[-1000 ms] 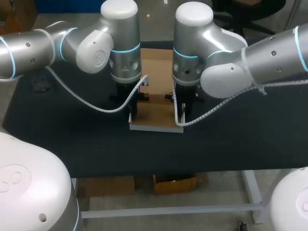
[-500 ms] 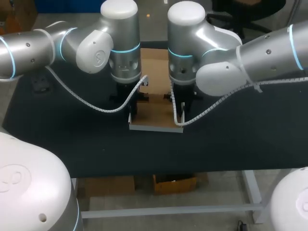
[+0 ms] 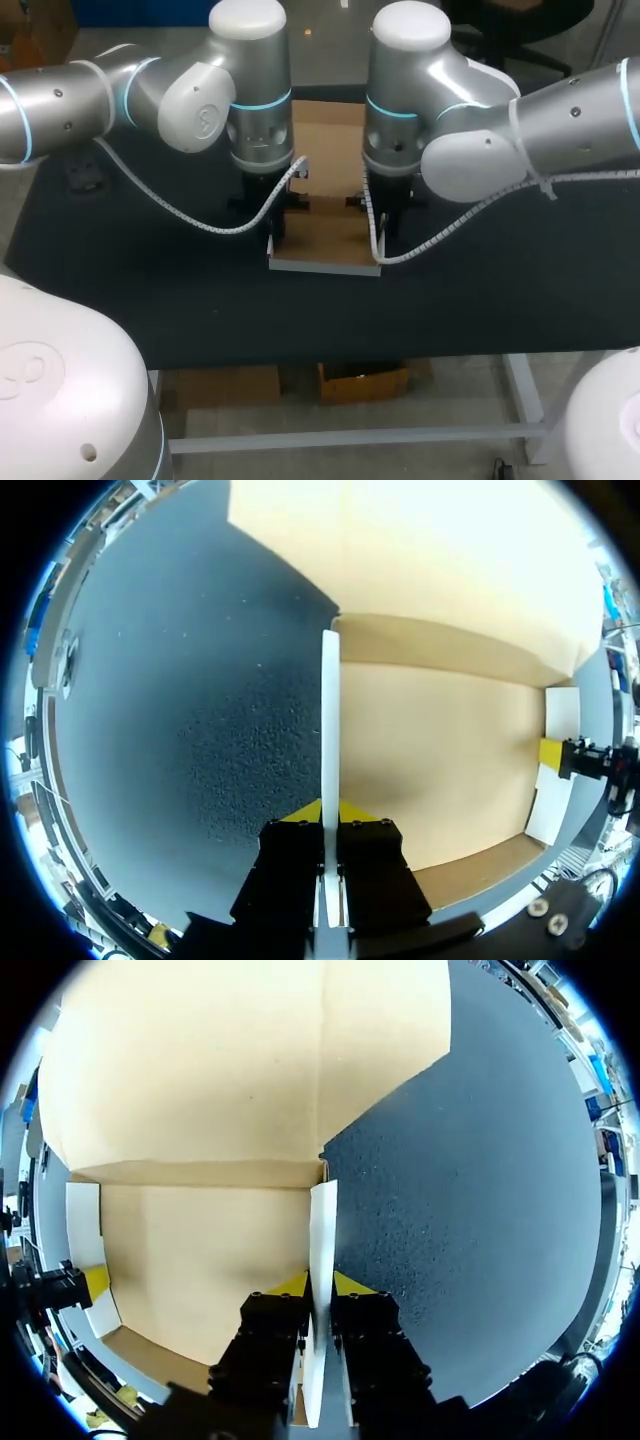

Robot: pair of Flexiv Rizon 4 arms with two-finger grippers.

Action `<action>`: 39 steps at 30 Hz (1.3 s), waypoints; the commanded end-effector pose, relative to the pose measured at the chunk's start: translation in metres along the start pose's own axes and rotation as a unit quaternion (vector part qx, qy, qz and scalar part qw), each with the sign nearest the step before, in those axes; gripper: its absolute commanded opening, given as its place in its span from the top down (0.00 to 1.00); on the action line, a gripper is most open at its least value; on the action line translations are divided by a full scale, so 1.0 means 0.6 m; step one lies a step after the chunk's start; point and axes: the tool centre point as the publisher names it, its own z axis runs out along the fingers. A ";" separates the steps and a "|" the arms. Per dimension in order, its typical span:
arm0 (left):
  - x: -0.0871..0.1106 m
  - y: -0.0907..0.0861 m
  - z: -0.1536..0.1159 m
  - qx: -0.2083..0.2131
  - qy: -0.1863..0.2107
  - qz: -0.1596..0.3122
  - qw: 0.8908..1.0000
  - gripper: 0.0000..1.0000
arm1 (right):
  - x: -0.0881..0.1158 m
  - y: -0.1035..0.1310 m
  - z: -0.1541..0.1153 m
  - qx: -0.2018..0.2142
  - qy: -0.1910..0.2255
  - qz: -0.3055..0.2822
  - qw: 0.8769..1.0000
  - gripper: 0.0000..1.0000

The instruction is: Assemble the packaging by folding the flat box into shape, placing the metal phone stand inside, and closing the box properly

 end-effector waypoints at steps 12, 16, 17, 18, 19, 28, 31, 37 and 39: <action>0.000 0.000 -0.001 0.000 -0.002 0.000 1.000 1.00 | 0.001 0.000 0.008 -0.006 -0.059 0.053 0.997 0.95; 0.000 0.000 -0.001 0.000 -0.002 0.000 1.000 1.00 | 0.005 0.000 0.011 -0.010 -0.084 0.076 0.994 1.00; 0.000 0.000 -0.001 0.000 -0.002 0.000 1.000 1.00 | 0.005 0.001 0.012 -0.010 -0.083 0.075 0.994 1.00; 0.000 0.000 -0.001 0.000 -0.002 0.000 1.000 1.00 | 0.005 0.001 0.012 -0.011 -0.085 0.079 0.993 1.00; 0.000 0.000 -0.001 0.000 -0.002 0.000 1.000 1.00 | 0.006 0.001 0.012 -0.015 -0.098 0.088 0.991 1.00; 0.000 0.000 -0.001 0.000 -0.002 0.000 1.000 1.00 | 0.010 -0.001 0.018 -0.034 -0.136 0.121 0.983 1.00; 0.000 0.000 -0.001 0.000 -0.002 0.000 1.000 1.00 | 0.009 -0.001 0.019 -0.039 -0.144 0.131 0.980 1.00; 0.000 0.000 -0.001 0.000 -0.002 0.000 1.000 1.00 | 0.001 0.002 0.022 -0.037 -0.124 0.119 0.984 1.00; 0.000 0.000 -0.001 0.000 -0.002 0.000 1.000 1.00 | -0.001 0.002 0.021 -0.035 -0.118 0.114 0.986 1.00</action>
